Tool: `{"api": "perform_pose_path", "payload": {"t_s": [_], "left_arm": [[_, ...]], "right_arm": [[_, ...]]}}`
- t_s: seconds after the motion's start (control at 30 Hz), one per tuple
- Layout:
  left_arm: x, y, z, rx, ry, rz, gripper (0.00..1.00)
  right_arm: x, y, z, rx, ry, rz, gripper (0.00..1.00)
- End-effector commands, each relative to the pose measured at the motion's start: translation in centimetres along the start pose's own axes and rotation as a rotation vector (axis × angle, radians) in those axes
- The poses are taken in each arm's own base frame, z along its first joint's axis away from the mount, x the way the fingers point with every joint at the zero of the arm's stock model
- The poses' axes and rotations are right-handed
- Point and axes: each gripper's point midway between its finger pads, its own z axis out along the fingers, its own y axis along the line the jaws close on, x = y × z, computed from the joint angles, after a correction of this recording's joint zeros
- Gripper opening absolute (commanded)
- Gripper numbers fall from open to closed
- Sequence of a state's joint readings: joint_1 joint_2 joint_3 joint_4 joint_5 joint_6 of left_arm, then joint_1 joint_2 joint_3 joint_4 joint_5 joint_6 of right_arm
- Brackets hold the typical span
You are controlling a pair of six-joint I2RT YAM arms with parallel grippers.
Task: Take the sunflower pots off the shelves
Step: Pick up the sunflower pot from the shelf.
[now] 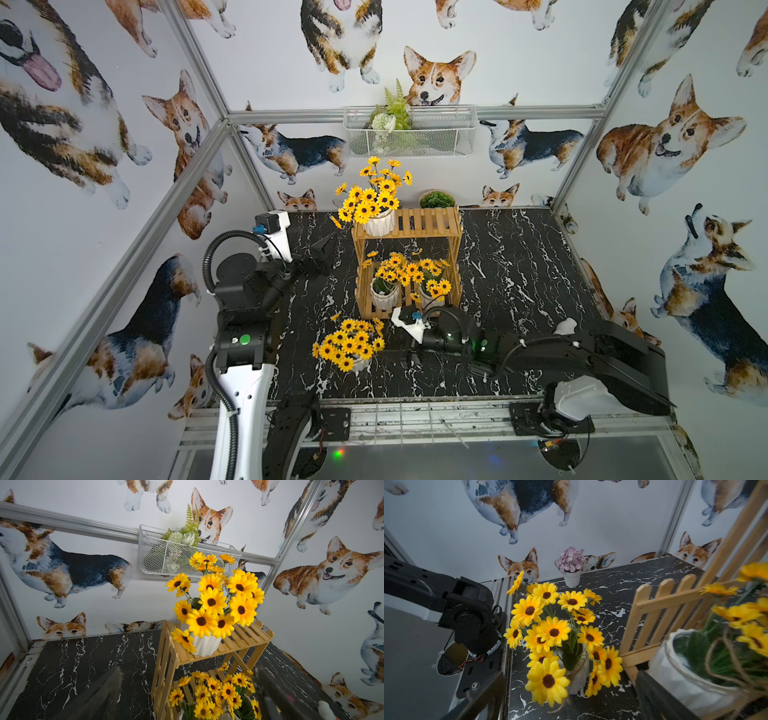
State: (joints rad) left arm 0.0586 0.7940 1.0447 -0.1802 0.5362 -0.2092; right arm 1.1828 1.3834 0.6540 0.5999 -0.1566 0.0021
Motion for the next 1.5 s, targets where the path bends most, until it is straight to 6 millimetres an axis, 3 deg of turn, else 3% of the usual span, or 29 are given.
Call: {"api": "perform_pose_path", "payload": {"t_s": [0.0, 0.1, 0.13, 0.33, 0.5, 0.67, 0.77, 0.83, 1.13, 1.37, 1.47], "left_arm": [[-0.8, -1.6, 0.5, 0.106, -0.017, 0.090, 1.00], [-0.4, -1.3, 1.1, 0.115, -0.006, 0.096, 1.00], [-0.1, -1.2, 1.2, 0.119, -0.001, 0.102, 1.00], [1.5, -1.3, 1.7, 0.155, 0.032, 0.118, 1.00], [3.5, -1.4, 1.9, 0.195, 0.039, 0.155, 1.00], [4.6, -0.5, 2.3, 0.173, 0.034, 0.175, 1.00], [4.2, -0.7, 2.5, 0.187, -0.001, 0.198, 1.00], [5.4, -0.3, 2.8, 0.193, 0.010, 0.197, 1.00], [5.7, -0.3, 4.7, 0.282, -0.045, 0.291, 1.00], [5.3, -0.1, 6.5, 0.338, -0.054, 0.357, 1.00], [4.3, 0.0, 7.4, 0.362, -0.063, 0.385, 1.00]], "right_arm": [[0.1, -2.1, -3.0, 0.149, 0.086, -0.010, 1.00], [-1.5, -3.3, -5.4, 0.220, 0.079, -0.038, 1.00], [-2.9, -3.8, -6.6, 0.242, 0.053, -0.029, 1.00], [-4.5, -7.1, -9.3, 0.303, 0.027, 0.059, 1.00], [-5.3, -8.5, -10.2, 0.326, 0.030, 0.077, 1.00], [-7.9, -9.7, -11.4, 0.320, -0.035, 0.118, 1.00], [-9.0, -10.3, -11.9, 0.336, -0.038, 0.111, 1.00], [-9.9, -10.7, -12.3, 0.343, -0.041, 0.100, 1.00], [-13.2, -11.3, -14.4, 0.329, -0.114, 0.126, 1.00], [-14.1, -11.8, -15.1, 0.338, -0.117, 0.122, 1.00], [-14.5, -12.1, -15.5, 0.343, -0.127, 0.123, 1.00]]}}
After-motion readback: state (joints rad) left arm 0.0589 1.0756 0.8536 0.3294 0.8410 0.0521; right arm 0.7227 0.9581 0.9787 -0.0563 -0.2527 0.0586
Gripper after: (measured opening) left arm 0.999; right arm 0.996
